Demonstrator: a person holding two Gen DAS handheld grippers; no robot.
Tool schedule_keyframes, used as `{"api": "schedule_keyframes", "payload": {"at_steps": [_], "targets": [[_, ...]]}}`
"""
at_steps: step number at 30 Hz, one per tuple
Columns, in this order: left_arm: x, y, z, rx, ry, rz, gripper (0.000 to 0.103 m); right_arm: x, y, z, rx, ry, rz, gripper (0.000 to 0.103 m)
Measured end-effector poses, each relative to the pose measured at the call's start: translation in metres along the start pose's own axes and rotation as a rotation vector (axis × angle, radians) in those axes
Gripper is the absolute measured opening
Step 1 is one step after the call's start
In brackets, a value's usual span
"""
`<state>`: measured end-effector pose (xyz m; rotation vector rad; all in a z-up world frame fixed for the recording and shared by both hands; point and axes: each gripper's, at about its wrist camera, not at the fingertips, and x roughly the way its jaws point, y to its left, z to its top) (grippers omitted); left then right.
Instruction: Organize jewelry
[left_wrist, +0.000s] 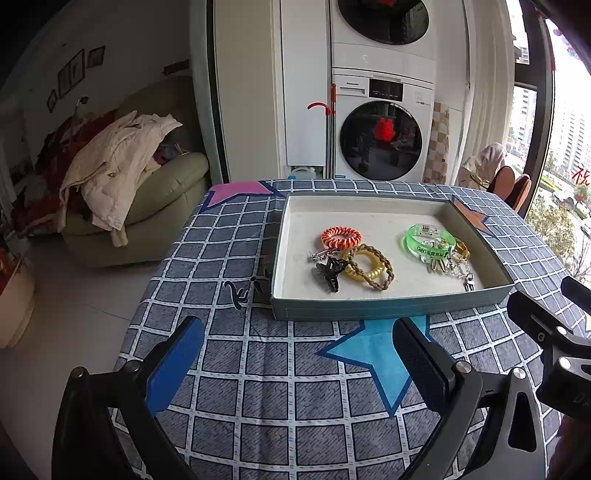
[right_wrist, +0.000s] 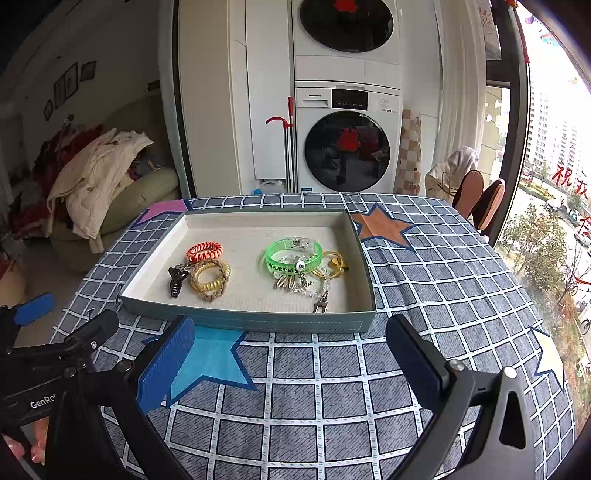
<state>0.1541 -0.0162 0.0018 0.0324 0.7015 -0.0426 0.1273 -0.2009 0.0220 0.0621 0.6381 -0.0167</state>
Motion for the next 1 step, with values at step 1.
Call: {"api": "schedule_keyframes", "payload": {"at_steps": [1], "targets": [[-0.0002, -0.0008, 0.0003, 0.003, -0.001, 0.001, 0.103, 0.0000, 0.0002, 0.0002, 0.000, 0.000, 0.000, 0.103]]}}
